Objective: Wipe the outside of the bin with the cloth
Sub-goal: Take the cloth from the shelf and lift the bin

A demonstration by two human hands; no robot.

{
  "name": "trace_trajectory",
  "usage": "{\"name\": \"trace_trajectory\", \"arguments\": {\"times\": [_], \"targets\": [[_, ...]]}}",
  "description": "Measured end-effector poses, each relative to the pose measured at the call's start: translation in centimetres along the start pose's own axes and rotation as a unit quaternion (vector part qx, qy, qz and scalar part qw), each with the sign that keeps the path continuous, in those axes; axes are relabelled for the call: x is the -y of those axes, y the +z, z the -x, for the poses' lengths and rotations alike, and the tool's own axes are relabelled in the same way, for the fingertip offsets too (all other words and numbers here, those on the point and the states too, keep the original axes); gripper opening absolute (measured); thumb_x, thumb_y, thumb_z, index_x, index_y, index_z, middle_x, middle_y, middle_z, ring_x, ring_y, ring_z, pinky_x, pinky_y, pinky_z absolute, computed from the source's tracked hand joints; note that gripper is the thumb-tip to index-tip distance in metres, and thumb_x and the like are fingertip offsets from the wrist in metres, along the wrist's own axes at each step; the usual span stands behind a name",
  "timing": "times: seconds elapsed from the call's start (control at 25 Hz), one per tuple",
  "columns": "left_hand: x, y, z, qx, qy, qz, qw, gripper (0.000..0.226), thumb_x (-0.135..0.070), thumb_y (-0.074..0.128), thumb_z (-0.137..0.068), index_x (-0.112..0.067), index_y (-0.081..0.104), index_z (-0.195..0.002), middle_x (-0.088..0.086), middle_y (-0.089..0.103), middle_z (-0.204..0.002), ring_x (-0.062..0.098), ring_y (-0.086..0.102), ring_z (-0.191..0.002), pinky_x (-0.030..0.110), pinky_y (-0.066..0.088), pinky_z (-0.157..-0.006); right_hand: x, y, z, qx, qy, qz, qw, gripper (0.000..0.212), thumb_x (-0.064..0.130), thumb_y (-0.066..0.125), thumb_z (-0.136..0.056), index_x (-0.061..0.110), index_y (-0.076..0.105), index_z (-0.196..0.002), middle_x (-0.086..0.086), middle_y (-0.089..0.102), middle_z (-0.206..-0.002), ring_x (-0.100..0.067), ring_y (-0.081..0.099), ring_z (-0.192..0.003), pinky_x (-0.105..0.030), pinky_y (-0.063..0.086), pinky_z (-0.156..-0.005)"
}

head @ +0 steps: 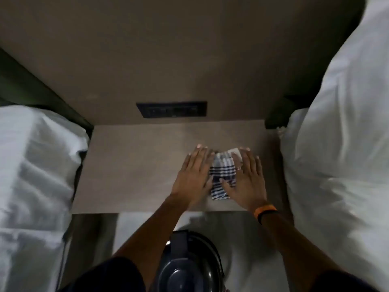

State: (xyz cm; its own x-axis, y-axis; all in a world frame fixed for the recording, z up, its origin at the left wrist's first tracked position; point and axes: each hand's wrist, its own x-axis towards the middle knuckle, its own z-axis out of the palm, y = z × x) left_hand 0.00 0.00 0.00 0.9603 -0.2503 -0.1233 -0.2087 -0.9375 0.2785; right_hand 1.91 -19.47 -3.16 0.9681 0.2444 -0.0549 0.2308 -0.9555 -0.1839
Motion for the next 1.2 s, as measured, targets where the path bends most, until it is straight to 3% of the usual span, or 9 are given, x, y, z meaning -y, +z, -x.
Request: {"name": "trace_trajectory", "arguments": {"times": [0.08,0.24,0.36,0.52,0.72,0.84,0.96,1.08,1.2], "targets": [[0.5,3.7,-1.8,0.02,0.028,0.032,0.999,0.071,-0.028,0.048,-0.103,-0.015,0.01,-0.162,0.016,0.006,-0.172,0.034,-0.007,-0.158,0.05,0.014,-0.128,-0.9,3.9,-0.9,0.034,0.002,0.008,0.999,0.099,0.063,0.067,-0.084,0.011,0.034,-0.162,-0.019,0.028,-0.174,-0.041,0.027,-0.162,-0.058,0.022,-0.132],[1.7,9.9,-5.4,0.113,0.098,0.045,0.988,0.076,-0.017,0.054,-0.102,-0.015,0.008,-0.162,0.011,-0.008,-0.172,0.035,-0.015,-0.156,0.053,0.013,-0.126,-1.4,9.4,-1.7,0.097,-0.022,0.025,0.995,0.095,0.07,0.031,-0.095,0.012,0.016,-0.169,-0.011,0.006,-0.18,-0.029,0.004,-0.168,-0.052,0.007,-0.136],[1.7,13.2,-6.2,0.015,0.066,0.121,0.99,0.053,-0.036,0.046,-0.106,-0.028,0.034,-0.157,-0.003,0.017,-0.171,0.015,0.018,-0.156,0.047,0.022,-0.126,-1.6,12.0,-1.2,0.036,-0.027,0.015,0.999,0.083,0.058,0.025,-0.101,0.009,0.018,-0.168,-0.014,0.012,-0.179,-0.03,0.01,-0.168,-0.053,0.012,-0.137],[1.4,13.2,-6.3,-0.045,0.035,0.096,0.994,0.041,-0.009,0.055,-0.097,-0.008,0.061,-0.137,0.015,0.049,-0.154,0.029,0.038,-0.147,0.039,0.032,-0.121,-0.4,12.1,-1.2,0.0,0.0,0.027,1.0,0.07,0.038,0.027,-0.104,0.008,0.023,-0.167,-0.015,0.018,-0.178,-0.031,0.018,-0.167,-0.052,0.018,-0.136],[-0.6,11.6,-4.2,-0.059,0.009,0.109,0.992,0.034,0.002,0.057,-0.09,0.0,0.07,-0.121,0.017,0.065,-0.135,0.032,0.05,-0.131,0.038,0.05,-0.1,2.2,12.2,0.7,0.023,0.049,-0.022,0.998,0.057,0.019,0.034,-0.111,0.007,0.026,-0.166,-0.014,0.017,-0.178,-0.029,0.014,-0.168,-0.042,0.005,-0.138],[-0.6,10.3,-0.7,-0.02,0.0,0.108,0.994,0.036,0.005,0.056,-0.087,-0.008,0.073,-0.116,0.014,0.072,-0.12,0.026,0.062,-0.111,0.035,0.051,-0.092,3.8,10.8,3.8,0.019,0.078,-0.083,0.993,0.05,0.018,0.041,-0.111,0.002,0.042,-0.158,-0.019,0.038,-0.17,-0.034,0.035,-0.161,-0.044,0.026,-0.134],[-0.9,8.8,3.8,-0.017,0.02,0.211,0.977,0.036,0.01,0.059,-0.082,-0.005,0.077,-0.109,0.017,0.076,-0.112,0.03,0.068,-0.105,0.038,0.052,-0.094,5.8,9.0,9.2,-0.039,0.112,-0.156,0.981,0.048,0.021,0.043,-0.102,-0.002,0.062,-0.14,-0.024,0.069,-0.141,-0.042,0.07,-0.125,-0.049,0.057,-0.101],[-1.5,9.2,11.3,-0.037,0.028,0.345,0.937,0.038,0.001,0.07,-0.084,-0.002,0.07,-0.123,0.017,0.067,-0.133,0.03,0.06,-0.128,0.034,0.045,-0.112,7.2,8.5,16.3,-0.043,0.149,-0.215,0.964,0.043,0.019,0.052,-0.1,0.0,0.065,-0.136,-0.023,0.074,-0.127,-0.043,0.074,-0.109,-0.049,0.061,-0.092],[-1.9,13.0,21.4,0.052,0.009,0.307,0.95,0.07,-0.021,0.072,-0.089,-0.018,0.041,-0.152,0.007,0.037,-0.162,0.023,0.032,-0.151,0.026,0.027,-0.122,8.8,9.5,24.2,-0.049,0.262,-0.303,0.915,0.051,0.027,0.042,-0.095,0.007,0.065,-0.137,-0.016,0.074,-0.129,-0.034,0.072,-0.114,-0.047,0.058,-0.101]]}}
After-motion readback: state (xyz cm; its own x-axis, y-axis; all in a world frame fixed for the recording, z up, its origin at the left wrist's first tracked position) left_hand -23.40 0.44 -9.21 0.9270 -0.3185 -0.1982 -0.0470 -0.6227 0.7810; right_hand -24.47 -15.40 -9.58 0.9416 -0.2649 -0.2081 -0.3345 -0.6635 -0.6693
